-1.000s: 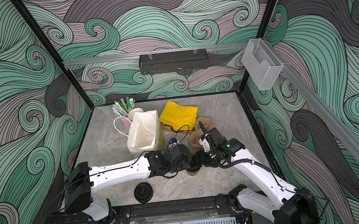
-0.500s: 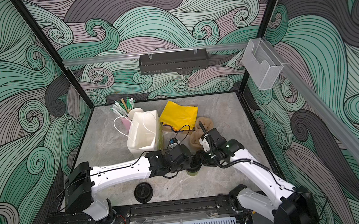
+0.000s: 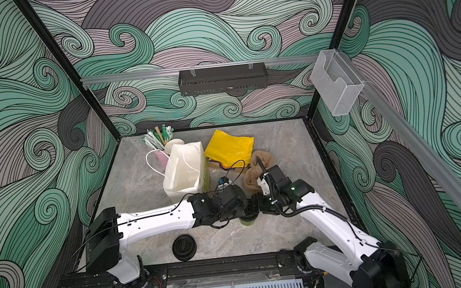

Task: Pack a coffee takeout order
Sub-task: Close the lid on the coffee cup.

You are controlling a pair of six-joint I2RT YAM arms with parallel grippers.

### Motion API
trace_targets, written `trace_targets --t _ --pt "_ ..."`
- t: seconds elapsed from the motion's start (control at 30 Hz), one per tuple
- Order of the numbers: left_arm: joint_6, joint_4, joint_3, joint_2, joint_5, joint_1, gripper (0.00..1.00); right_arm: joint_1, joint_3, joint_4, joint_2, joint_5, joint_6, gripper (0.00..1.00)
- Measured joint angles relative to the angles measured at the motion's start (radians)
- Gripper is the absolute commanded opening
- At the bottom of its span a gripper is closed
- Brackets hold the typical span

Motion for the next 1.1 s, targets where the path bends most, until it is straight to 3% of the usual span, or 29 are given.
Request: trace_targets --t 0.43,0.73,1.03,1.1 --pt "0.072 -0.002 0.023 0.002 0.034 0.0 0.48 0.0 0.023 -0.071 -0.034 0.06 0.0 0.64" --pt "0.075 -0.02 0.008 -0.019 0.024 0.008 0.49 -0.014 0.055 -0.087 -0.122 0.109 0.02 0.56" --pt "0.099 0.005 0.008 -0.049 0.022 0.008 0.5 -0.038 0.055 -0.116 -0.155 0.136 0.05 0.54" --pt "0.1 0.003 0.008 -0.049 0.02 0.008 0.5 -0.039 0.055 -0.12 -0.16 0.138 0.055 0.49"
